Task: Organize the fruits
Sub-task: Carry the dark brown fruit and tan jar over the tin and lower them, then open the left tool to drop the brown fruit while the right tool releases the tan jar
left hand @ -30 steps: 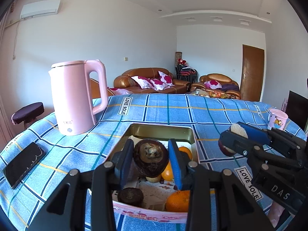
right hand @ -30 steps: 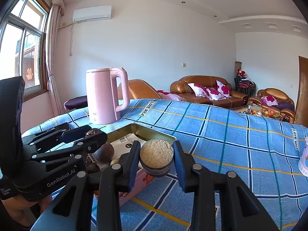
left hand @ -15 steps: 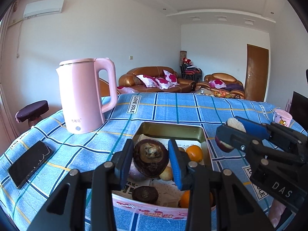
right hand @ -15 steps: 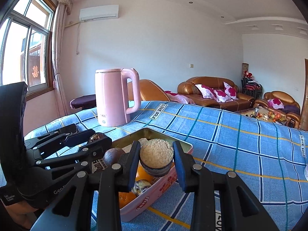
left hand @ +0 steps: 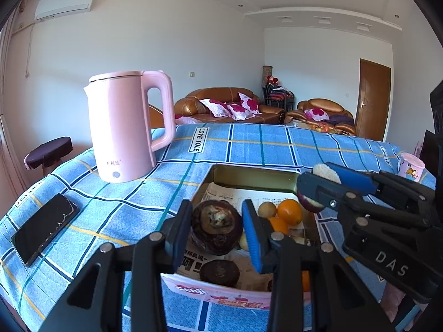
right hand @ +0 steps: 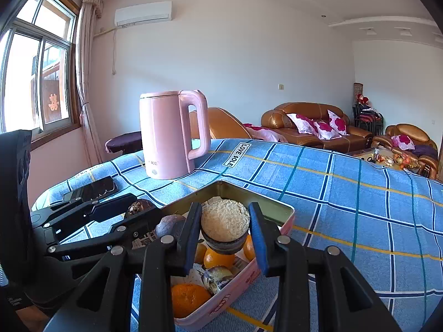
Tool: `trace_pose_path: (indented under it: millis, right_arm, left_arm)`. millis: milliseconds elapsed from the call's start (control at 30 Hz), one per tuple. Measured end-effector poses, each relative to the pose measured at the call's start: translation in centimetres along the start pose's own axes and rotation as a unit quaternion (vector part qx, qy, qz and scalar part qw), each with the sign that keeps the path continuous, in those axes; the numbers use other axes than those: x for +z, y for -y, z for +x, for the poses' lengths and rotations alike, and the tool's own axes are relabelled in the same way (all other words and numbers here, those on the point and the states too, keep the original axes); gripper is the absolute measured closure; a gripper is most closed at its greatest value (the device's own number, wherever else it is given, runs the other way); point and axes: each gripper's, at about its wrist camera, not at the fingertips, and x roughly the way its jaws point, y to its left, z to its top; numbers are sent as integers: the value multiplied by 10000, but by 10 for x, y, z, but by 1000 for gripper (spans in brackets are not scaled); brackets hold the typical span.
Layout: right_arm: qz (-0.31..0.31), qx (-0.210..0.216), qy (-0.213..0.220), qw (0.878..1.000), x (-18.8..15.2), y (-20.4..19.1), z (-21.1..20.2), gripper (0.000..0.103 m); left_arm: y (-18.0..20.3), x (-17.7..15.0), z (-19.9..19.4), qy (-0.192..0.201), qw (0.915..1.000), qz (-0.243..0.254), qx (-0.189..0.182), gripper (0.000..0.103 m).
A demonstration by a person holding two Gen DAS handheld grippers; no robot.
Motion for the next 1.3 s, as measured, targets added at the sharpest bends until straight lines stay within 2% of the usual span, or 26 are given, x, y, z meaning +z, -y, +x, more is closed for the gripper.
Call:
trace_pose_path:
  millis: [567, 1033, 1167, 1233, 1300]
  right_arm:
    - [66, 22, -363, 9993, -4, -2, 24, 66]
    - [76, 8, -425, 9991, -7, -2, 26, 66]
    - [141, 5, -543, 9984, -8, 0, 30, 65]
    - [216, -6, -582, 9981, -8, 3, 30, 62]
    - [295, -39, -593, 9978, -9, 5, 30, 57]
  left_arm:
    - [-5, -2, 5, -144, 9999, -52, -61, 64]
    - [-7, -2, 10, -309, 9995, -98, -43, 63]
    - [-8, -2, 10, -313, 9994, -123, -6, 57]
    - [-9, -2, 10, -308, 9994, -144, -8, 55]
    - [-10, -2, 9, -280, 9995, -170, 22, 48]
